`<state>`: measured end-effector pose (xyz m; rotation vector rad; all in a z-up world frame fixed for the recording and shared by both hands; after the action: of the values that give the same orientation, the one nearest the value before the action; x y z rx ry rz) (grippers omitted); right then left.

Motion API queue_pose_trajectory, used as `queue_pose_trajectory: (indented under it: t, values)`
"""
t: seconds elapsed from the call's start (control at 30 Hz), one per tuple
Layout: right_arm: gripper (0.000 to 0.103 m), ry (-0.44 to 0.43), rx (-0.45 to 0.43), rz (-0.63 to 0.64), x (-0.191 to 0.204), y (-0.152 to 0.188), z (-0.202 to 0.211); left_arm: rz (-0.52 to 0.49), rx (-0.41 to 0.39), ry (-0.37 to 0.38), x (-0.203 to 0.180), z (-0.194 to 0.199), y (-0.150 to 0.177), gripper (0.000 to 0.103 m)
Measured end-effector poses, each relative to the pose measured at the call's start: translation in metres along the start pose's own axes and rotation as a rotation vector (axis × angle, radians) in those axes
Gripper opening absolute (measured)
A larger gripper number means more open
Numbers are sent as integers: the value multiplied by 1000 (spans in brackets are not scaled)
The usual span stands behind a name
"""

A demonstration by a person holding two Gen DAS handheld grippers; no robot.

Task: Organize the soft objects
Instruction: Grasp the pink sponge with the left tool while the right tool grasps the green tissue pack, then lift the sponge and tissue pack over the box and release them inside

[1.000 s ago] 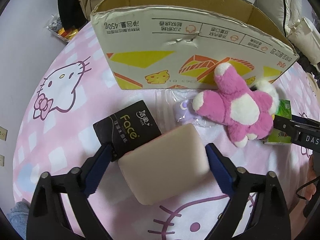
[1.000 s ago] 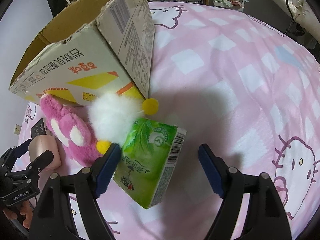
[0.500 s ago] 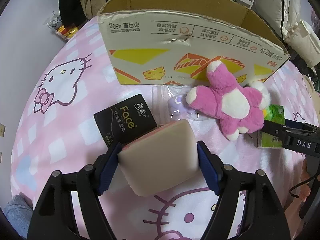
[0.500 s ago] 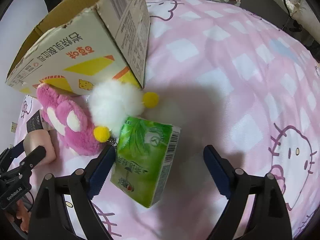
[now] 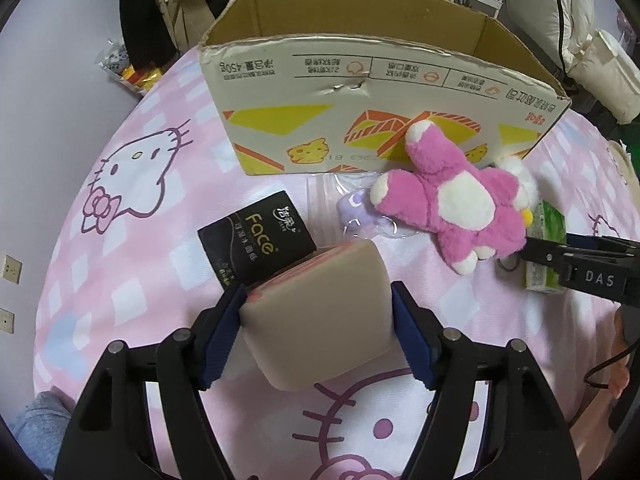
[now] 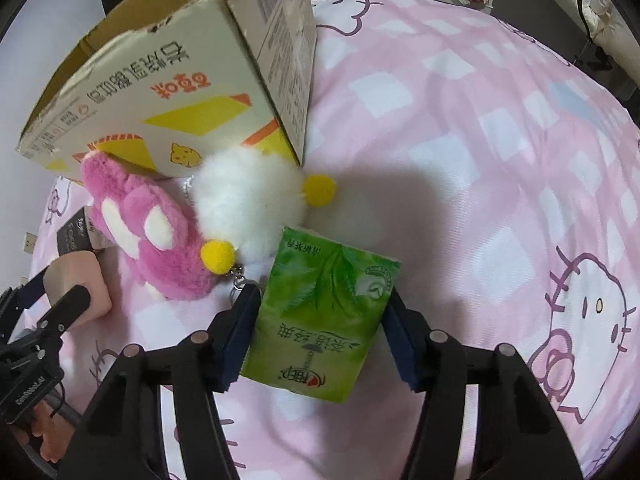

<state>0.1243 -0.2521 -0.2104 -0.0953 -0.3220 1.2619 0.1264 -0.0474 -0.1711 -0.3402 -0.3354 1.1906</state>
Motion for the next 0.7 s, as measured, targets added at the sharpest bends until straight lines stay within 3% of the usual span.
queue_pose_trajectory:
  t: [0.13,0.3,0.7]
  values:
    - [64,-16,-34,-4,-6,-1,8,12,5,-4,4,0,2,64]
    - [64,-51,-161,-3,-8,-4,38,28,7,13,7,1,2,58]
    - [64,-125,-403,37,-5,-7,94,-17,-99,-32,-1,38,5,55]
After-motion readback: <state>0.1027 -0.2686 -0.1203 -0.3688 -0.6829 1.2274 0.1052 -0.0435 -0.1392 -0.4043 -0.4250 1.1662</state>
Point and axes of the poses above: each gripper's, at about its wrist camera, not at the fingertips, and z roughly against the way its jaws point, x to its left, y to its underside, the point moved 5 cm from there along -z, roughly the way its jaws point, and after that the axes turned 5 degrees about -z, right-handed, at the moved point
